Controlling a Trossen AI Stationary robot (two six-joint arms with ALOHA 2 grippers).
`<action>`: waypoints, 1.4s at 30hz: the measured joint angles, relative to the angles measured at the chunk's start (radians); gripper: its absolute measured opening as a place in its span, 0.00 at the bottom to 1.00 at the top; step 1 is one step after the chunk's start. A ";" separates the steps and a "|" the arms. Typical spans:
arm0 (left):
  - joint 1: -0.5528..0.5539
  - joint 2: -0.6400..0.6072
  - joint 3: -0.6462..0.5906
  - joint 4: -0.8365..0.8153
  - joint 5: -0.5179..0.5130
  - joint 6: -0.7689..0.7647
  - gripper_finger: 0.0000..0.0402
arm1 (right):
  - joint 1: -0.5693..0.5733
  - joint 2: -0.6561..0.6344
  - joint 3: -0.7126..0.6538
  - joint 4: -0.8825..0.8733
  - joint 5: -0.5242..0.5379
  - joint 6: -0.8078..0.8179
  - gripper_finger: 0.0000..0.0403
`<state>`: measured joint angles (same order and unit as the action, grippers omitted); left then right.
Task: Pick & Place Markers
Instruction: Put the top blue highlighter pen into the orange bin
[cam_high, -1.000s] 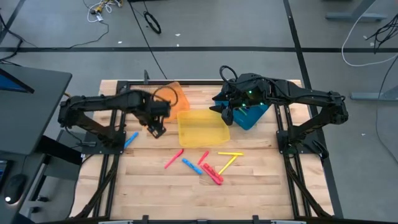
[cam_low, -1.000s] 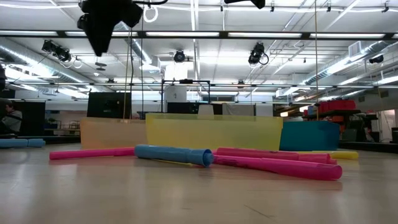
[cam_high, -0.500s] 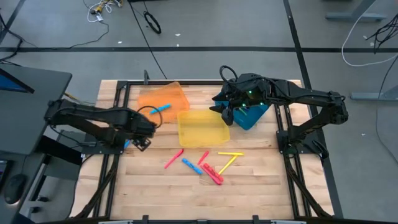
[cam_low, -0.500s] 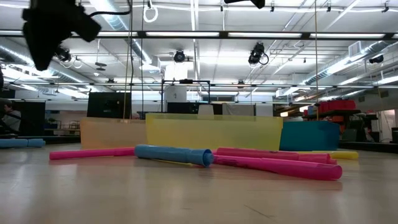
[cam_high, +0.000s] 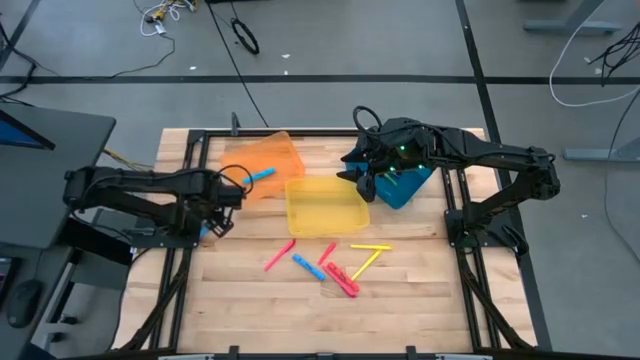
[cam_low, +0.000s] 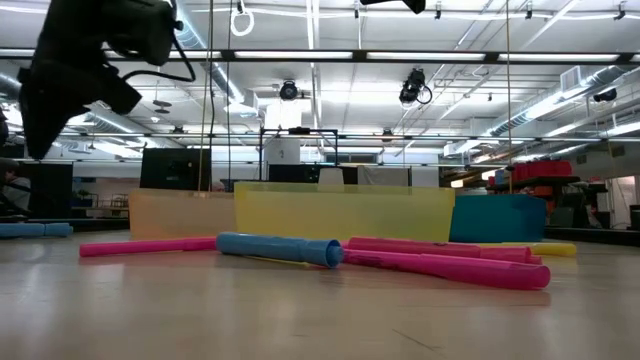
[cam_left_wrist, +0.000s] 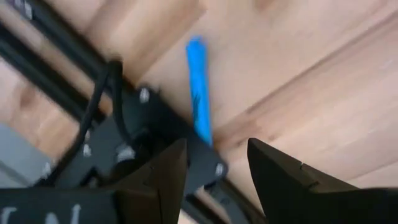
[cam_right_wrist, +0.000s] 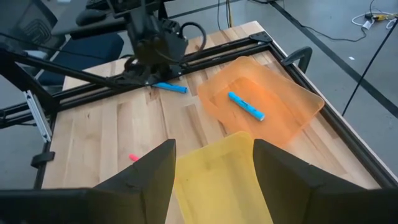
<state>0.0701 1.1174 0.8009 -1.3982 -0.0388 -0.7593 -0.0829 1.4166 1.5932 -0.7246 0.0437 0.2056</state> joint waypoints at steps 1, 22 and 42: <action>0.012 0.000 0.002 0.024 -0.007 0.014 0.44 | -0.001 0.000 0.000 0.000 0.000 0.004 0.54; 0.141 0.199 0.002 0.207 -0.113 -0.172 0.44 | -0.002 0.000 0.000 0.015 0.000 0.019 0.54; 0.024 0.224 -0.169 0.318 -0.136 -0.278 0.44 | -0.002 0.000 0.000 0.007 -0.003 0.015 0.54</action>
<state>0.0941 1.3415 0.6316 -1.0801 -0.1746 -1.0374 -0.0845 1.4166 1.5936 -0.7177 0.0404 0.2203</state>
